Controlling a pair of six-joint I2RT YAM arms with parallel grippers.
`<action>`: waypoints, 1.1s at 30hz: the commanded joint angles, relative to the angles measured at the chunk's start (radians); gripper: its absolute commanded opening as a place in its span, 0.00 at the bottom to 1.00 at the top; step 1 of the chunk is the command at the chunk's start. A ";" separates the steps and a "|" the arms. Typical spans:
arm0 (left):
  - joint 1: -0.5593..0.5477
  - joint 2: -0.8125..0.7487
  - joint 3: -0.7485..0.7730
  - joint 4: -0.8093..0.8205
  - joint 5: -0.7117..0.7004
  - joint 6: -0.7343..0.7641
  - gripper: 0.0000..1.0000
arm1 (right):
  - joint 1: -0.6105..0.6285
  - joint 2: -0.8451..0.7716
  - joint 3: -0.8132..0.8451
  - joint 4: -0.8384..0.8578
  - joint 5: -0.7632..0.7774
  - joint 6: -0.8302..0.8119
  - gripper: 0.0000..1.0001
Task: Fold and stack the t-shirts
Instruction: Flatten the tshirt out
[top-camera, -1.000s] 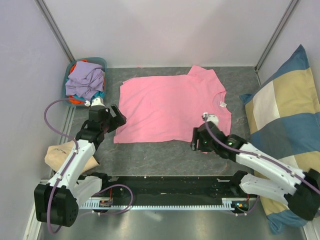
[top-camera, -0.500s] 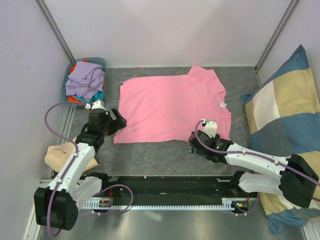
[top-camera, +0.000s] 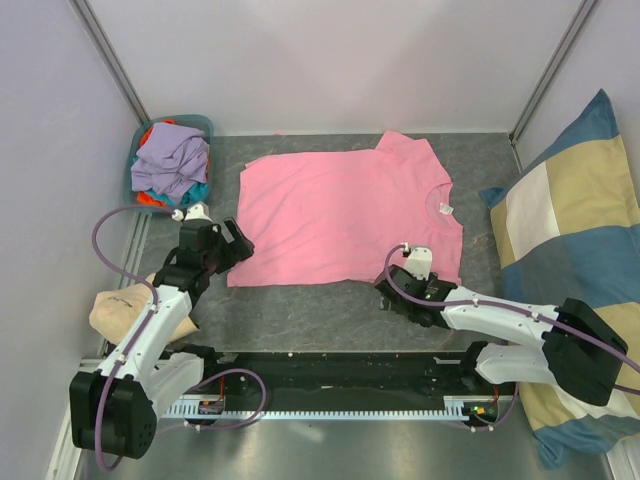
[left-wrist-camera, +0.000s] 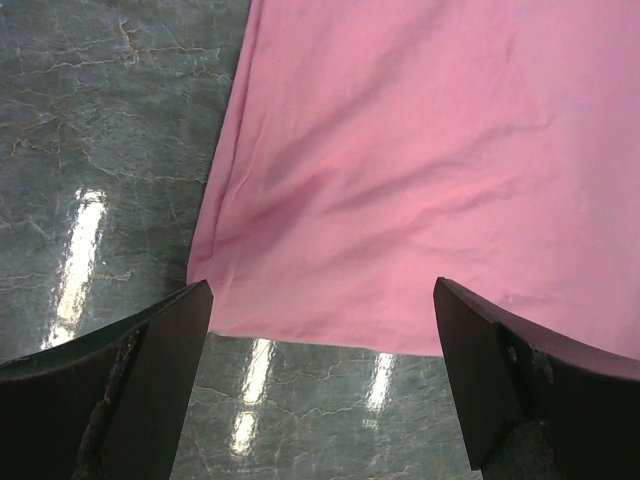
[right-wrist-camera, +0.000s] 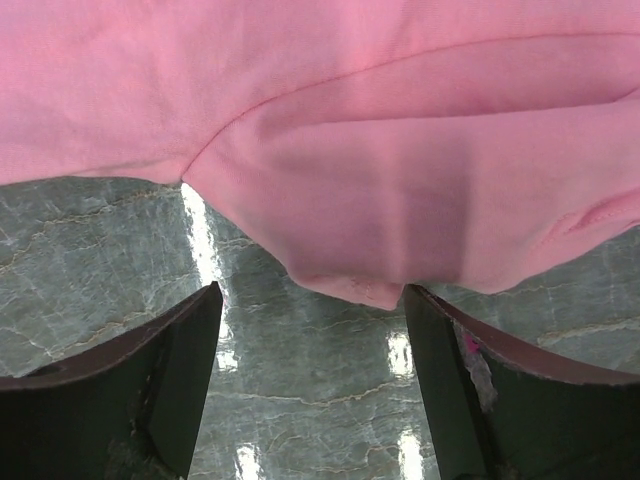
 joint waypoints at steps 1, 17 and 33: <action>0.000 0.000 -0.009 0.033 -0.002 -0.004 1.00 | 0.002 0.028 -0.009 0.055 0.015 0.014 0.81; 0.000 0.003 -0.011 0.033 -0.002 -0.004 1.00 | 0.002 0.045 -0.036 0.089 -0.016 0.020 0.57; 0.000 -0.012 -0.011 0.023 0.001 -0.007 1.00 | 0.002 -0.001 -0.050 0.064 -0.063 0.034 0.29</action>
